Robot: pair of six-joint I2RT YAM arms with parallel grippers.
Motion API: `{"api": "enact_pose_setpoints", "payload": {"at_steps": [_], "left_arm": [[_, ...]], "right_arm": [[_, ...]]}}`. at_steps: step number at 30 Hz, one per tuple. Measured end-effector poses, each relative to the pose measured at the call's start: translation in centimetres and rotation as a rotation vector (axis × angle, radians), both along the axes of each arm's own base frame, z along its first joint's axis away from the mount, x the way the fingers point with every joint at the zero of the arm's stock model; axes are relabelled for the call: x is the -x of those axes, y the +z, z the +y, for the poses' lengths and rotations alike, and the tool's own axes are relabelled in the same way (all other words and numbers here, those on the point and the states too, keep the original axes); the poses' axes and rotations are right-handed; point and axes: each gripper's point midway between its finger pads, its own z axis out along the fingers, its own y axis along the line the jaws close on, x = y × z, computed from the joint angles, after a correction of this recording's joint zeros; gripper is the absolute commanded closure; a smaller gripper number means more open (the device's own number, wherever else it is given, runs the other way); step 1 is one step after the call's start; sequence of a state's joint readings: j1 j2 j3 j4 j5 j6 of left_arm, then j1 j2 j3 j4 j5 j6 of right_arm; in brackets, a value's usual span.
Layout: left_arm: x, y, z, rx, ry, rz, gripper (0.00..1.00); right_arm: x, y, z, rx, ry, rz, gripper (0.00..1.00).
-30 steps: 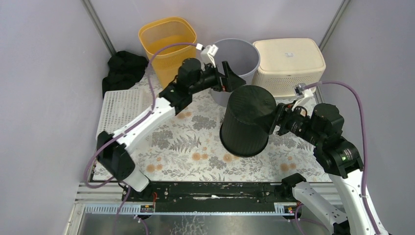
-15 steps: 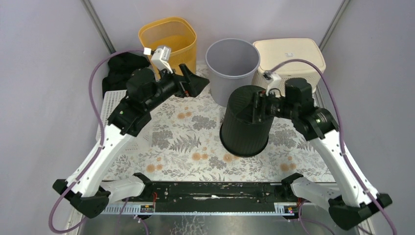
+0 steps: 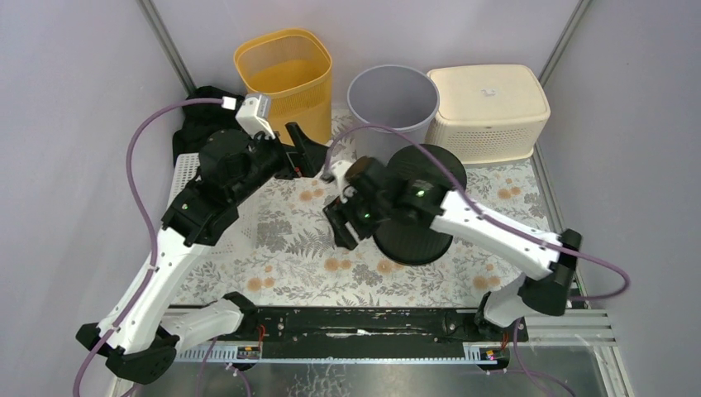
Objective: Turn the large container upside down
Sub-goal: Move the container to the center of the board.
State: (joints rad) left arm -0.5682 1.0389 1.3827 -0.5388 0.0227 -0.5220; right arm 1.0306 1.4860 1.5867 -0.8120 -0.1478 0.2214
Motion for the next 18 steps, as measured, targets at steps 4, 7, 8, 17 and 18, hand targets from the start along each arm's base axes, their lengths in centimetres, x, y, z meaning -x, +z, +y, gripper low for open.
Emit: {"api": "enact_pose_setpoints", "payload": {"at_steps": [4,7,8,17,18], "left_arm": [[0.5,0.1,1.6,-0.019,0.049,-0.006,0.00],[0.7,0.5,1.9,-0.014,0.057,-0.018,0.00],[0.8,0.5,1.9,-0.014,0.056,-0.018,0.00],[1.0,0.0,1.9,-0.022,0.050,-0.005,0.00],[1.0,-0.2,1.9,-0.023,0.050,-0.003,0.00]], "right_arm": [[1.0,-4.3,0.6,0.174,0.012,-0.040,0.28],[0.1,-7.1,0.1,0.288,-0.022,-0.095,0.26],[-0.3,-7.9,-0.1,0.320,-0.032,-0.107,0.26],[-3.6,-15.0,-0.9,0.485,-0.114,-0.114,0.26],[-4.1,-15.5,-1.5,0.491,-0.133,-0.102,0.26]]}}
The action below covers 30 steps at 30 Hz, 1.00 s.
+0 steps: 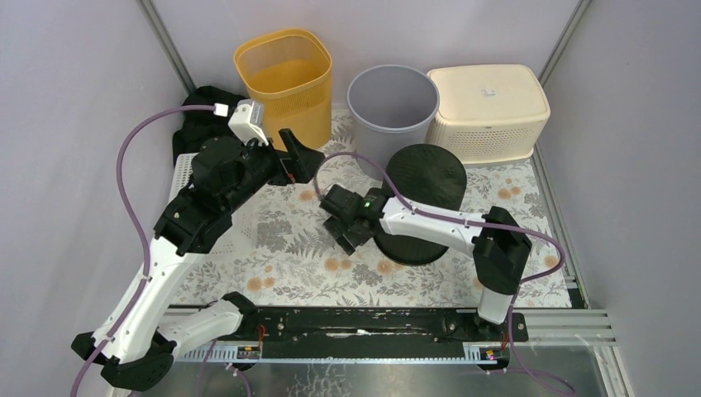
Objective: Turn the large container upside down
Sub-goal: Move the container to the center of the board.
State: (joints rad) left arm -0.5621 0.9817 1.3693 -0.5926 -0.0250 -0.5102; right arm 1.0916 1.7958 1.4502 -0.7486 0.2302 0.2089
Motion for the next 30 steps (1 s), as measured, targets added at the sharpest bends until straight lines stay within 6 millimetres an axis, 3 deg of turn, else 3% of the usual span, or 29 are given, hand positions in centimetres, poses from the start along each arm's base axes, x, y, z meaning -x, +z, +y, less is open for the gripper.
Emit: {"api": "enact_pose_setpoints", "payload": {"at_steps": [7,17,22,28,30], "left_arm": [[0.1,-0.9,0.1,-0.010,0.001,0.015,0.00],[-0.1,-1.4,-0.1,-0.016,0.000,0.025,0.00],[-0.2,-1.7,-0.2,-0.021,-0.001,0.033,0.00],[-0.4,-2.0,-0.4,-0.025,-0.009,0.043,0.00],[-0.5,-2.1,-0.6,-0.027,-0.014,0.047,0.00]], "right_arm": [[-3.8,-1.8,-4.4,-0.001,-0.170,0.022,0.26],[-4.5,-2.7,-7.9,-0.028,-0.257,0.061,0.26],[-7.2,-3.3,-12.7,-0.039,-0.417,0.093,0.25],[-11.1,-3.1,-20.1,-0.073,-0.684,0.098,0.25],[-11.6,-3.1,-21.3,-0.072,-0.730,0.093,0.24]]}}
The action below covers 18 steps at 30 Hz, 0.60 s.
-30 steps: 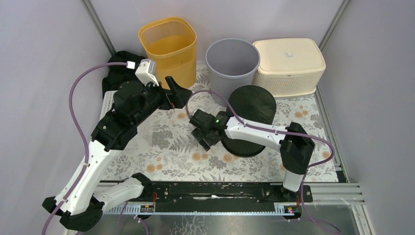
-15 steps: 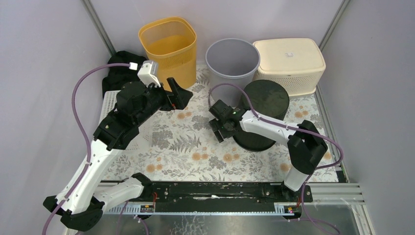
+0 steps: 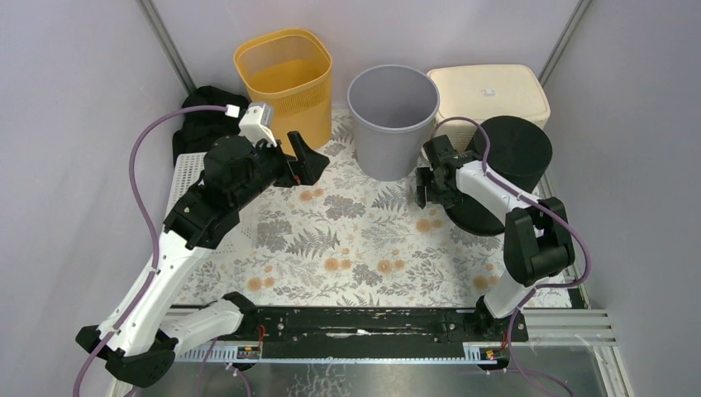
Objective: Turn the large container upside down
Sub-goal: Move the container to the center of the board.
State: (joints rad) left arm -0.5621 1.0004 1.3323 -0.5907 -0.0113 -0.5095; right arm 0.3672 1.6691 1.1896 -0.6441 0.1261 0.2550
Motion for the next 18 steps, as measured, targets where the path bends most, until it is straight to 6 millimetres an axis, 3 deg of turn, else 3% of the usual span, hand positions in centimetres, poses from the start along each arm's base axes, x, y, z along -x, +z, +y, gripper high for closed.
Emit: {"api": "enact_pose_setpoints", "payload": {"at_steps": [6,13,18], "left_arm": [[-0.1,-0.3,-0.2,-0.008,-0.008,0.008,0.00],[-0.2,-0.5,-0.5,-0.009,-0.017,0.015,0.00],[-0.3,-0.6,-0.5,-0.013,-0.021,0.017,0.00]], "right_arm": [[-0.7,0.0,-1.3,0.006,-0.059,-0.014,0.21],[-1.3,0.2,-3.8,0.026,-0.156,-0.041,0.24],[-1.6,2.5,-3.2,-0.055,-0.161,-0.125,0.25]]}}
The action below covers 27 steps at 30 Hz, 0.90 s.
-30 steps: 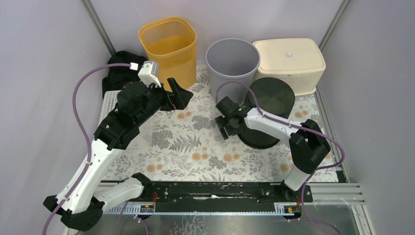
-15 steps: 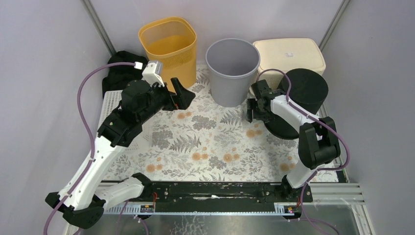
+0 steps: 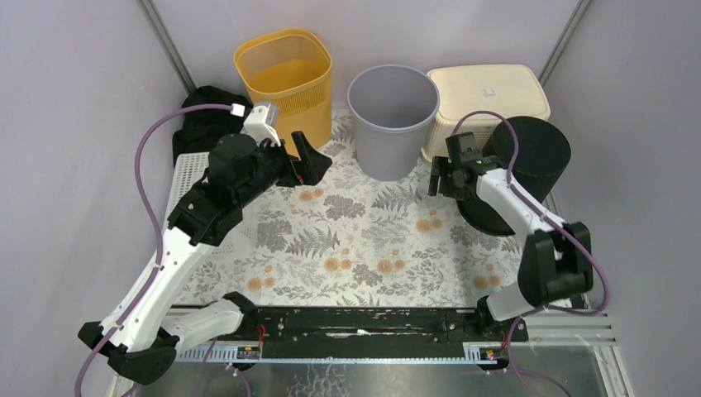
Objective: Turn the large container upside down
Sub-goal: Move the container to the center of the board.
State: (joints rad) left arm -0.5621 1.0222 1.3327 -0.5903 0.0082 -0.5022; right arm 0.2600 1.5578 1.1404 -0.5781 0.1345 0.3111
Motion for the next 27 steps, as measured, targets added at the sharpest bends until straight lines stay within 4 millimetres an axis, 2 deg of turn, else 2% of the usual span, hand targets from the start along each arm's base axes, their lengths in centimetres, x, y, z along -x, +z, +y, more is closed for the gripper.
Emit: {"api": "enact_pose_setpoints", "payload": {"at_steps": [4,7,9,11,15,19,23,25,27], "left_arm": [[0.0,-0.1,-0.1,-0.005,-0.004,0.001,0.00],[-0.1,0.0,-0.1,-0.007,-0.005,-0.001,0.00],[-0.1,0.1,-0.1,-0.005,-0.007,-0.005,0.00],[0.0,0.2,-0.2,-0.004,-0.012,-0.006,0.00],[0.0,0.3,-0.2,-0.010,-0.016,-0.010,0.00],[0.0,0.2,-0.2,-0.016,-0.024,-0.014,0.00],[0.2,0.3,-0.3,-0.018,-0.037,-0.019,0.00],[0.3,0.5,-0.2,-0.016,-0.038,-0.024,0.00],[0.4,0.7,-0.2,-0.014,-0.041,-0.030,0.00]], "right_arm": [[0.8,3.6,2.0,-0.123,0.060,-0.122,0.25],[1.7,5.0,2.9,-0.181,0.080,-0.149,0.25],[2.4,4.9,3.0,-0.187,0.074,-0.125,0.23],[3.4,3.8,2.5,-0.170,0.043,-0.074,0.21],[6.4,2.1,0.0,-0.084,-0.087,0.009,0.19],[7.9,3.3,-1.6,-0.068,-0.200,-0.040,0.19],[8.5,4.1,-2.3,-0.092,-0.310,-0.102,0.19],[9.0,3.1,-2.4,-0.116,-0.364,-0.101,0.18],[10.1,1.1,-2.6,-0.126,-0.414,-0.066,0.18]]}}
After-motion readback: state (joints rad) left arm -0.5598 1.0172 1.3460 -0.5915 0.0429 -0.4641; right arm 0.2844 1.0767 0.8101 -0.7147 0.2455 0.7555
